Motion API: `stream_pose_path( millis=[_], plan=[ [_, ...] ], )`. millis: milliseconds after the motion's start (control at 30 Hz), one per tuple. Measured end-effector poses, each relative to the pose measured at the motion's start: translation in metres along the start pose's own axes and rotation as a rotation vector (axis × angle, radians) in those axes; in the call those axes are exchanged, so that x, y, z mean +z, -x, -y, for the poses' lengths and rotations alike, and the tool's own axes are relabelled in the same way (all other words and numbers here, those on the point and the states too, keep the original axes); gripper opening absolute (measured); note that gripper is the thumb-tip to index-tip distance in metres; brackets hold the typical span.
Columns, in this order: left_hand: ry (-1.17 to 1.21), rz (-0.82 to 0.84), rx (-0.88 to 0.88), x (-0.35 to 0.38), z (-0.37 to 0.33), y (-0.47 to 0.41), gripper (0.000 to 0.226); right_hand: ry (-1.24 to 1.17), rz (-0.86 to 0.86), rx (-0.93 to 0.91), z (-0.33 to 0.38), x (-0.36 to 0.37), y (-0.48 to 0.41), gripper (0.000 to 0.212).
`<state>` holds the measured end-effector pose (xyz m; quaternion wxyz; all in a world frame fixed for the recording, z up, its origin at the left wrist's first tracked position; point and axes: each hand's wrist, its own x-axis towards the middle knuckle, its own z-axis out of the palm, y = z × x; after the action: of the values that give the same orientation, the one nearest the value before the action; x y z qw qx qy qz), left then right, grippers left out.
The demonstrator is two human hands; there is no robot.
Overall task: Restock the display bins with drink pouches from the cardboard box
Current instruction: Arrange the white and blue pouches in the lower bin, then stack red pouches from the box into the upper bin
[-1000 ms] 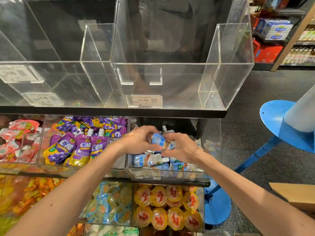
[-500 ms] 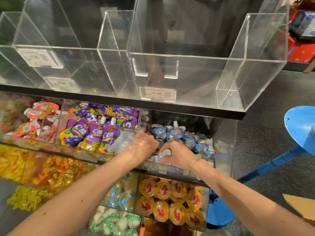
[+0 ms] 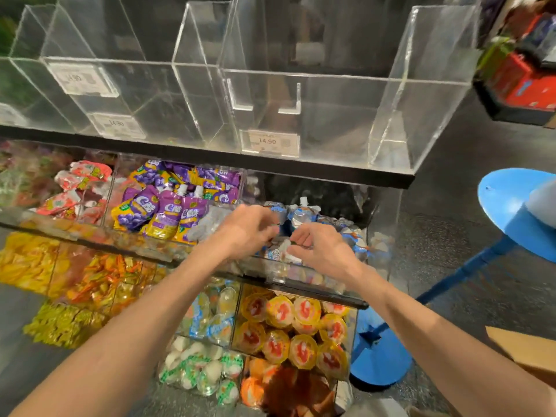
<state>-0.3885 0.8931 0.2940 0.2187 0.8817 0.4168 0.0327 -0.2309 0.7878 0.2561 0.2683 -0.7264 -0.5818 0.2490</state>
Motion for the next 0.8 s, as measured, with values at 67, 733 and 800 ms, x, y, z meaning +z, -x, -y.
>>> stream_pose_path(
  millis=[67,733,800],
  plan=[
    [0.276,-0.192,0.113,-0.001,-0.002,0.02,0.013,-0.111,-0.149,0.002,0.005,-0.012,0.03,0.01],
    [0.013,0.777,0.997,0.335,-0.374,0.095,0.046,-0.466,-1.062,1.212,-0.209,0.0,0.473,0.011],
    [-0.053,0.807,0.947,0.367,-0.395,0.084,0.04,-0.486,-1.016,1.296,-0.249,0.005,0.487,0.01]
  ],
)
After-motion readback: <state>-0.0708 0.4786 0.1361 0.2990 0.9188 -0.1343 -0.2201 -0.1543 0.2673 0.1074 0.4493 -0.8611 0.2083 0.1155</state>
